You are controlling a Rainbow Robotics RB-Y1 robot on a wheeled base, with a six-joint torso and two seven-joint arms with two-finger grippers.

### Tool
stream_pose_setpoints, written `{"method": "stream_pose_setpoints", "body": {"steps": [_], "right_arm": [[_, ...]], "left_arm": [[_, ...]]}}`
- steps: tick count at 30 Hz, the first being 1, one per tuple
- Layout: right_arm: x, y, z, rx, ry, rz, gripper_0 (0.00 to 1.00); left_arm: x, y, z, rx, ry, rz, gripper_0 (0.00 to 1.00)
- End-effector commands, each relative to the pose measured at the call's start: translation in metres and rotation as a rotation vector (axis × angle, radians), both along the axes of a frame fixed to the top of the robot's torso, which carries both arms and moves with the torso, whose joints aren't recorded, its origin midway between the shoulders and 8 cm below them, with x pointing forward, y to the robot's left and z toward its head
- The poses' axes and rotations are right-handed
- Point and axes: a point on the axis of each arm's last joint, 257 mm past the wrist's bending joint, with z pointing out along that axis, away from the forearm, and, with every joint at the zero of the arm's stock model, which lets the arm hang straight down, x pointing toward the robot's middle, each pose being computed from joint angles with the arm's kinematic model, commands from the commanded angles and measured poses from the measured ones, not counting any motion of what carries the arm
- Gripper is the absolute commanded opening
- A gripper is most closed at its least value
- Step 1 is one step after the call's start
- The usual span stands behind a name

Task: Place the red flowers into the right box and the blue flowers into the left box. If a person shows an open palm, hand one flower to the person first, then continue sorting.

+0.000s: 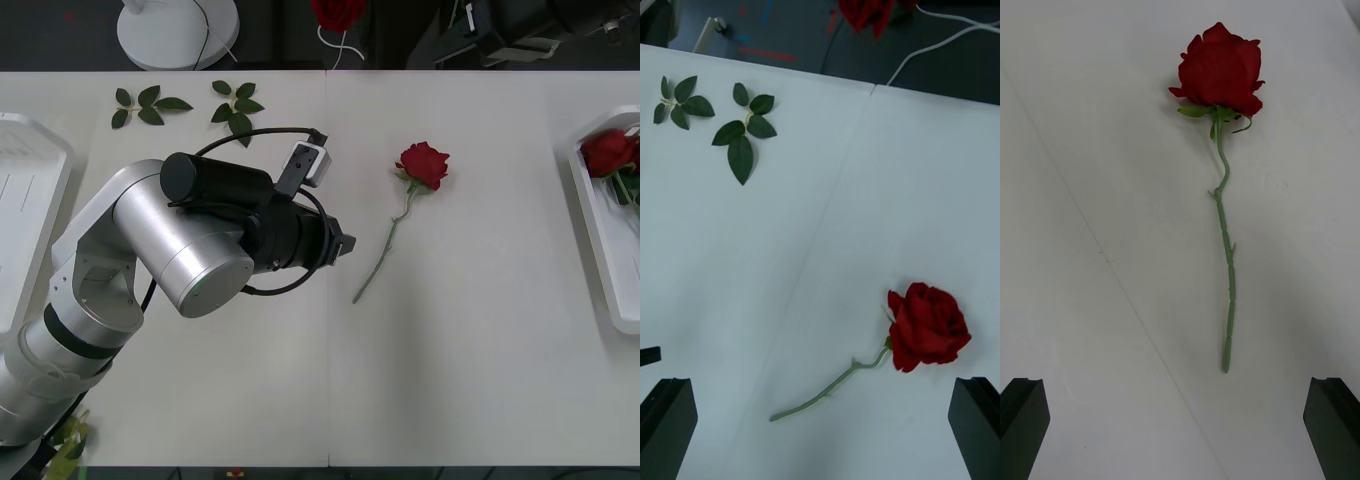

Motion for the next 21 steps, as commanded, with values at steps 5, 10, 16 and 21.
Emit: {"method": "stream_pose_setpoints", "body": {"steps": [5, 10, 16, 21], "right_arm": [[-0.051, -0.012, -0.039, 0.115, 0.359, -0.512, 1.0], [-0.062, -0.008, -0.054, 0.255, 0.512, -0.772, 1.0], [-0.059, -0.012, -0.087, 0.217, 0.508, -0.903, 1.0], [-0.052, -0.011, -0.136, 0.096, 0.431, -0.918, 1.0]], "left_arm": [[0.002, -0.007, 0.015, 0.01, -0.046, -0.03, 1.0], [0.002, -0.007, 0.015, 0.01, -0.046, -0.03, 1.0], [0.002, -0.007, 0.015, 0.01, -0.046, -0.03, 1.0], [0.002, -0.007, 0.015, 0.01, -0.046, -0.03, 1.0]]}}
